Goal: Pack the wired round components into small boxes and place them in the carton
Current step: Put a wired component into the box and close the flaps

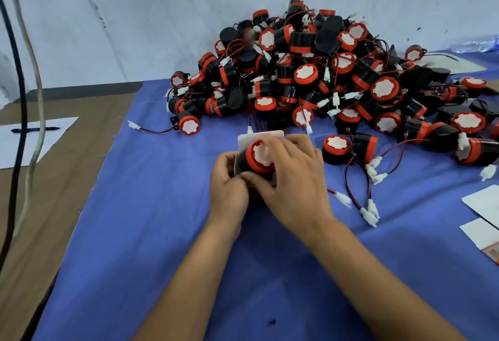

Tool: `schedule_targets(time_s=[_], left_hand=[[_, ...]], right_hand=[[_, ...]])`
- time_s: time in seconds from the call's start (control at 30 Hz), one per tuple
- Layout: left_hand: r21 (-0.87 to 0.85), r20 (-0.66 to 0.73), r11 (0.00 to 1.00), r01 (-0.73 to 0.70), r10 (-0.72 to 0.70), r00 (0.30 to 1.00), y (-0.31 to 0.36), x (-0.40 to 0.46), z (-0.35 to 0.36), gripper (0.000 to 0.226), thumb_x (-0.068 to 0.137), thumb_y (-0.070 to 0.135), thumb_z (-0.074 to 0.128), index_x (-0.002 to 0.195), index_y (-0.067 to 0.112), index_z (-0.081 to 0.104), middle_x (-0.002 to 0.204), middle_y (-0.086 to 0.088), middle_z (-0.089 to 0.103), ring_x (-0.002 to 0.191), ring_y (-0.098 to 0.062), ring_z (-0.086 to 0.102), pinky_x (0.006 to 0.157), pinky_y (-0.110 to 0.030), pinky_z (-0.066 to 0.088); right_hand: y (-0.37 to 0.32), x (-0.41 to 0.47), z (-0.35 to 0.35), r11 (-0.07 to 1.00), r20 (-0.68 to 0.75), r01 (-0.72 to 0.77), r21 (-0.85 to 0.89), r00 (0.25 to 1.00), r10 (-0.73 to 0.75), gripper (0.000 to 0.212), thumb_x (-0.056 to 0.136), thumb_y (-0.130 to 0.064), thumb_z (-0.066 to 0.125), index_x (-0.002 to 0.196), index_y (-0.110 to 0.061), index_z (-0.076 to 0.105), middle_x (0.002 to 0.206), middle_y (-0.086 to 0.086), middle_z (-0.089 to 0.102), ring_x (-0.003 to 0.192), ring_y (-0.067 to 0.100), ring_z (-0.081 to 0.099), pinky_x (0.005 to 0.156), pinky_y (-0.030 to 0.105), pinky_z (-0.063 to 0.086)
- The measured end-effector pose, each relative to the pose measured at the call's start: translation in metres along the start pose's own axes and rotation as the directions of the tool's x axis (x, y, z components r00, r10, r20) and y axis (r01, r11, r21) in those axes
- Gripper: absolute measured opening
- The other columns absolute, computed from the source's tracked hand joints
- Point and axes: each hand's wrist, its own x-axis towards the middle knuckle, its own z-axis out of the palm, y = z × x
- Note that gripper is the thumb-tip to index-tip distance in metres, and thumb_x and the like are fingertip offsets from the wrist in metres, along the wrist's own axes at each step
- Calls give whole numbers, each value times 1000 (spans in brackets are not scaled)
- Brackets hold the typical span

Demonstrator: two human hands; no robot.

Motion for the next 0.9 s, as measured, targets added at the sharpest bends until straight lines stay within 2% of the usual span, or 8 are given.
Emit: schedule_targets(time_s=[0.23, 0.37, 0.47, 0.53, 0.6, 0.7, 0.8, 0.9], left_hand=[[-74, 18, 996, 43, -42, 999, 3, 1, -2, 39, 89, -12, 43, 109, 11, 67, 104, -12, 75, 87, -20, 70, 66, -29, 58], [-119, 24, 992, 47, -44, 999, 3, 2, 0, 31, 92, -3, 45, 113, 8, 65, 109, -19, 71, 90, -22, 68, 73, -35, 57], [16, -20, 999, -46, 46, 999, -3, 0, 7, 13, 101, 11, 59, 113, 16, 61, 109, -5, 73, 98, -20, 71, 82, -36, 60], [92, -45, 994, -58, 63, 997, -7, 2, 8, 16, 98, 9, 63, 110, 19, 62, 106, 0, 73, 100, -20, 71, 87, -40, 60], [162, -90, 985, -54, 70, 994, -8, 5, 6, 19, 94, 6, 65, 106, 20, 63, 102, 3, 72, 98, -19, 69, 88, -42, 59], [215, -80, 973, -84, 104, 991, -8, 6, 6, 19, 92, 9, 69, 105, 21, 63, 100, 5, 72, 94, -16, 68, 86, -43, 59], [247, -24, 961, -127, 137, 990, -8, 4, 7, 22, 90, 11, 74, 103, 24, 62, 97, 8, 73, 91, -13, 70, 83, -42, 60], [263, -18, 957, -124, 133, 991, -7, 4, 7, 22, 87, 14, 77, 101, 22, 62, 92, 8, 73, 86, -15, 71, 78, -46, 61]], right_hand=[[3, -1, -4, 964, 127, 2, -265, 991, 33, 57, 98, -52, 48, 148, -24, 48, 133, 11, 46, 113, 32, 40, 93, 44, 45], [2, -3, -4, 962, 259, 72, -263, 966, -2, 39, 93, -24, 59, 130, -33, 59, 138, 7, 39, 110, 30, 39, 78, 40, 46], [0, -1, -8, 991, 256, 14, -133, 966, 21, 35, 90, -9, 60, 117, -30, 67, 137, 1, 39, 107, 23, 44, 64, 36, 49], [4, 1, -16, 991, 204, -81, -106, 974, 102, 28, 93, -15, 64, 118, -26, 60, 132, 0, 40, 91, 21, 52, 57, 35, 47], [13, 5, -26, 956, 170, -216, -199, 953, 251, 32, 94, -37, 69, 115, -21, 52, 118, 1, 50, 75, 25, 56, 57, 35, 42], [18, 10, -42, 879, 184, -326, -348, 896, 405, 40, 94, -56, 63, 104, -19, 50, 85, 0, 60, 75, 28, 59, 60, 35, 42], [2, 7, -39, 939, 160, -297, -173, 932, 325, 24, 99, -38, 60, 99, -18, 47, 82, 1, 62, 76, 29, 58, 63, 38, 43], [-16, 4, -28, 968, 258, -244, -60, 933, 251, 6, 98, -12, 50, 96, -16, 54, 88, 2, 66, 78, 27, 59, 67, 42, 47]])
